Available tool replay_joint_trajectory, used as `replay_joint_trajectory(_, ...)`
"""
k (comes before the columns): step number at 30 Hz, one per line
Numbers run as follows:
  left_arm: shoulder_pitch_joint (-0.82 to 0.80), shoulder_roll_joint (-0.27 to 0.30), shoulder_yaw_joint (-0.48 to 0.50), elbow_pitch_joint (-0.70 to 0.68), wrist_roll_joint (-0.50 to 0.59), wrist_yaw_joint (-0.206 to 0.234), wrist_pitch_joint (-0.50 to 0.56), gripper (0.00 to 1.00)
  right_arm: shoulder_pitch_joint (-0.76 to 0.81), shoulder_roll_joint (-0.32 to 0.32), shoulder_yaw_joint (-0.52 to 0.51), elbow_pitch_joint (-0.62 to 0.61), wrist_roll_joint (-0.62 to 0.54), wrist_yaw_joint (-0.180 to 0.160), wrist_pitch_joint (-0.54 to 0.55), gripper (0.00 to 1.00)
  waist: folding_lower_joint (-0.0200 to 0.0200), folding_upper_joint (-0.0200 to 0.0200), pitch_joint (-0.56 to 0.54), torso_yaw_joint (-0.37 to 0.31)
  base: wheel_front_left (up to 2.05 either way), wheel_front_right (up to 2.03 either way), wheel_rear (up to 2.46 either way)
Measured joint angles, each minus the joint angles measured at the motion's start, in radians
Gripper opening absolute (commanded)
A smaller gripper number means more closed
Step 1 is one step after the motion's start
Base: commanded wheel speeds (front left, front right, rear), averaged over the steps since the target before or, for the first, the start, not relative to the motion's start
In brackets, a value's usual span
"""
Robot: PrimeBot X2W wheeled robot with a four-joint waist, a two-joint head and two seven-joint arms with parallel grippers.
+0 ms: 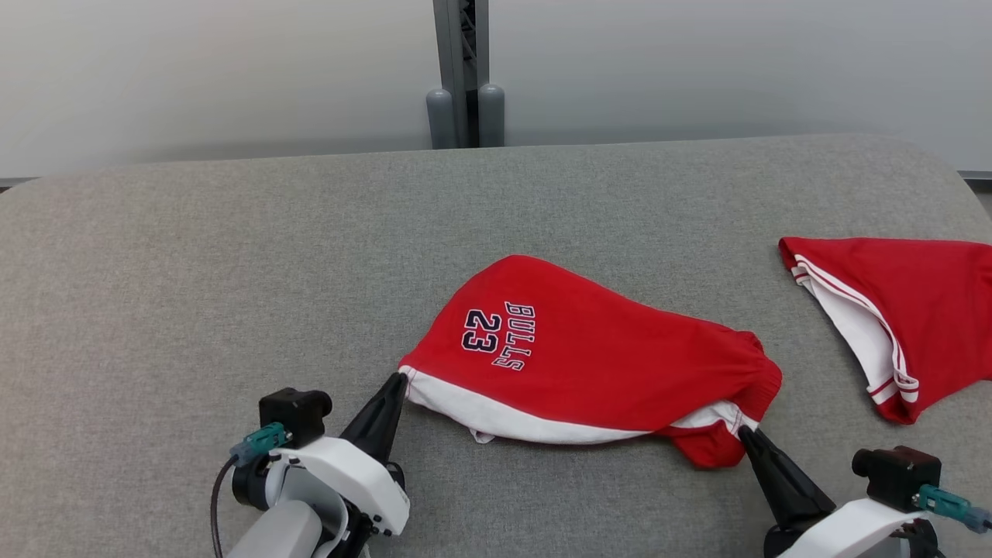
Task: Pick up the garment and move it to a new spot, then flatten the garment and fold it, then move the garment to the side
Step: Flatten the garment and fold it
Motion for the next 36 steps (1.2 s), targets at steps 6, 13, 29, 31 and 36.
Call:
replay_joint_trajectory(6,0.014,-0.001,0.091,-0.11,-0.007,0.0,0.0,0.0,-0.03,-0.009,-0.012,-0.06,-0.005,0.0,-0.002,0.0,0.0,0.0,-0.017,-0.002,0.0,0.0,0.0)
replay_joint_trajectory(13,-0.013,-0.003,0.159,-0.223,-0.103,0.0,0.0,0.0,-0.159,-0.081,0.021,-0.185,0.107,0.0,0.024,0.0,0.0,0.0,-0.051,-0.006,0.0,0.0,0.0)
replay_joint_trajectory(29,-0.293,-0.023,0.262,-0.185,-0.293,0.049,0.078,0.0,-0.528,-0.127,0.074,-0.158,0.264,0.0,0.093,0.0,0.0,0.0,-0.106,0.021,0.0,0.0,0.0)
replay_joint_trajectory(31,-0.323,-0.025,0.261,-0.173,-0.293,0.061,0.087,0.0,-0.556,-0.128,0.094,-0.13,0.244,0.0,0.093,0.0,0.0,0.0,-0.1,0.024,0.0,0.0,0.0)
replay_joint_trajectory(36,-0.401,-0.023,0.289,-0.145,-0.314,0.087,0.118,0.0,-0.64,-0.118,0.122,-0.075,0.227,0.0,0.091,0.0,0.0,0.0,-0.071,0.025,0.0,0.0,0.0)
